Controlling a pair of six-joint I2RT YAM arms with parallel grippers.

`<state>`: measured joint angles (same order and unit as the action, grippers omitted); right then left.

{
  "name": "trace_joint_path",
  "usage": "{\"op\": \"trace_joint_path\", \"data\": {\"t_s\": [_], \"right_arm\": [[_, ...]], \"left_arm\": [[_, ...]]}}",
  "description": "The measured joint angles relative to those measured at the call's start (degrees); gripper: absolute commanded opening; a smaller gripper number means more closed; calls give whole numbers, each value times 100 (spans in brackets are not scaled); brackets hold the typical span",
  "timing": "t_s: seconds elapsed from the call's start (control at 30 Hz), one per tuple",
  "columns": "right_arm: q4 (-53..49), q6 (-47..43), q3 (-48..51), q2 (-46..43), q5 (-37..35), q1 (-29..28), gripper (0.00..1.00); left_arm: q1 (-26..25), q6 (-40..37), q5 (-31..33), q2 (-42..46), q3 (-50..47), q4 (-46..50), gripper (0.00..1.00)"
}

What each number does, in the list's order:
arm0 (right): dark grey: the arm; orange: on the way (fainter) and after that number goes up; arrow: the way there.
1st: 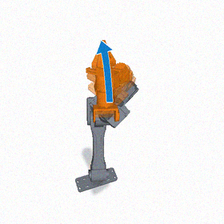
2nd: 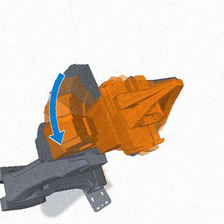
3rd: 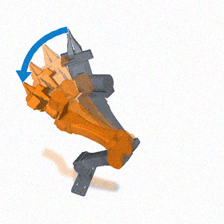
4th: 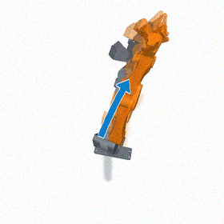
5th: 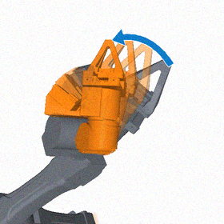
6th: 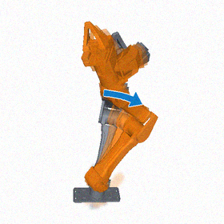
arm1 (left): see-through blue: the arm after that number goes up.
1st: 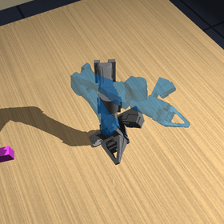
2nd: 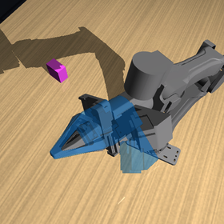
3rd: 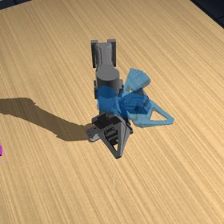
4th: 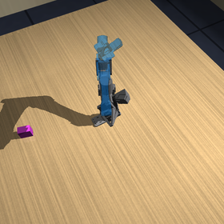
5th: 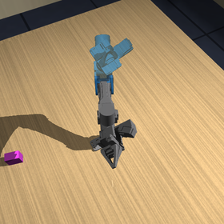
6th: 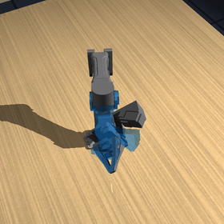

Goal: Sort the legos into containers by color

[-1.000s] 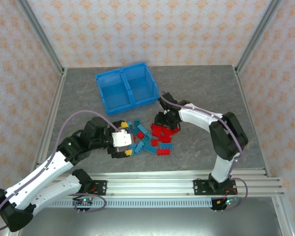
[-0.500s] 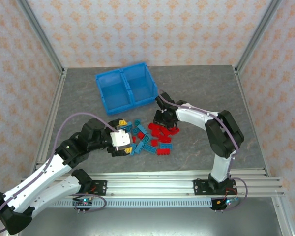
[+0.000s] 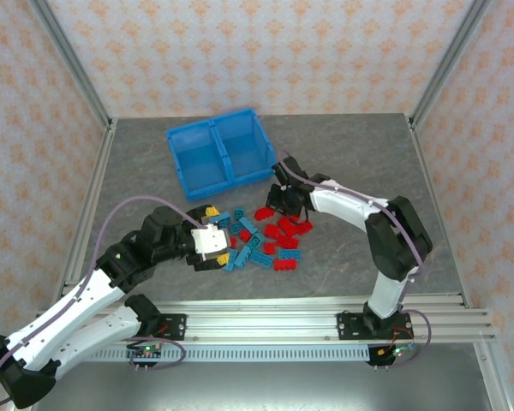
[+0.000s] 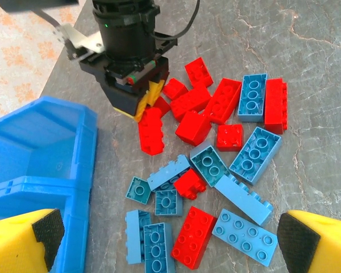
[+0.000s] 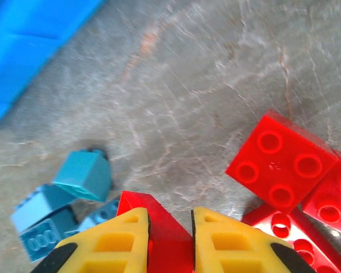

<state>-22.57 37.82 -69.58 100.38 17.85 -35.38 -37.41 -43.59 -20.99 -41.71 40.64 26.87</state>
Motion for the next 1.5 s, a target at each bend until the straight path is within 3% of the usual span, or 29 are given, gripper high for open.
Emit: {"op": "trace_joint_path", "data": {"t_s": [0.27,0.43,0.7,0.9,1.03,1.23,1.5], "right_arm": [[125,-339,-662,-304,-527,0,18],[367,-828,-1716,127,-1152,0,17],[597,-1611,-3882,2212,-1954,0,17],[321,-1853,-5606,3827,-2151,0,19],[-98,-1910,-6710,4686,-2153,0,27],[-459,-1923,-7018,4830,-2151,0,48],[-732,-1947,-6585,4153,-2116,0,50]], "left_arm": [[0,72,37,87,-37,-201,99],[0,282,271,186,-74,-389,100],[0,680,964,205,-74,-726,99],[0,914,1482,2,-74,-848,99],[0,933,1613,-7,-74,-857,99],[0,931,1707,-7,-74,-861,100],[0,933,1705,-7,-74,-872,99]]}}
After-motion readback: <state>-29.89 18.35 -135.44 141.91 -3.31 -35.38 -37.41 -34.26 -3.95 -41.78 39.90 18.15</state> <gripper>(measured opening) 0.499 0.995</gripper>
